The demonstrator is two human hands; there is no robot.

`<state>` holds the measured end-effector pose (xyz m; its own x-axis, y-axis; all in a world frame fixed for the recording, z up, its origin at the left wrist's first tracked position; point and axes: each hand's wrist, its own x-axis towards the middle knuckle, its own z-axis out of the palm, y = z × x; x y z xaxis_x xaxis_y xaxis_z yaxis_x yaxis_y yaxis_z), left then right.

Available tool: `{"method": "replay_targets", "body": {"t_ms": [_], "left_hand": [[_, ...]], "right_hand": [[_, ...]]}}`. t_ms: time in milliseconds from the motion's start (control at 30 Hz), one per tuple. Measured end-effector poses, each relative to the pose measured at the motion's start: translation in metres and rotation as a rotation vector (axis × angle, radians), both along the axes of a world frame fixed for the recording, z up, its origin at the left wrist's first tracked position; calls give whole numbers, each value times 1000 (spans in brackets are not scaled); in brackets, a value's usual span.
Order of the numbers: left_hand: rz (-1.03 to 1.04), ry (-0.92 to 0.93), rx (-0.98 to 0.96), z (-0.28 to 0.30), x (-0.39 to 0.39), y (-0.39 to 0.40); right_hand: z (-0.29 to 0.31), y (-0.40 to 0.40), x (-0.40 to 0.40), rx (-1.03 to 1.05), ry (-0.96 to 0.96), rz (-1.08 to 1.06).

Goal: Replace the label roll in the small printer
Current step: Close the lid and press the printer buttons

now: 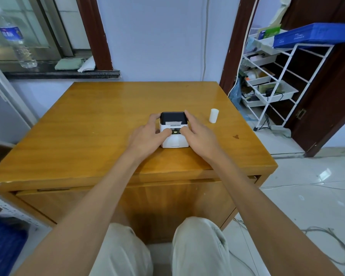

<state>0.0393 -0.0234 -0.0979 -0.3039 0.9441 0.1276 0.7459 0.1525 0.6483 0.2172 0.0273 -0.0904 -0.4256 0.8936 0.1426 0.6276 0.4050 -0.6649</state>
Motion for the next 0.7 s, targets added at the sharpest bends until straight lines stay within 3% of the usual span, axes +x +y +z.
{"method": "replay_targets", "body": {"t_ms": [200, 533, 700], "left_hand": [[-89, -203, -54, 5, -5, 4], [-93, -267, 51, -2, -3, -8], [-88, -288, 55, -6, -6, -7]], "right_hand": [[0, 0, 0, -45, -8, -9], [4, -9, 1, -60, 43, -7], [1, -5, 6, -121, 183, 39]]}}
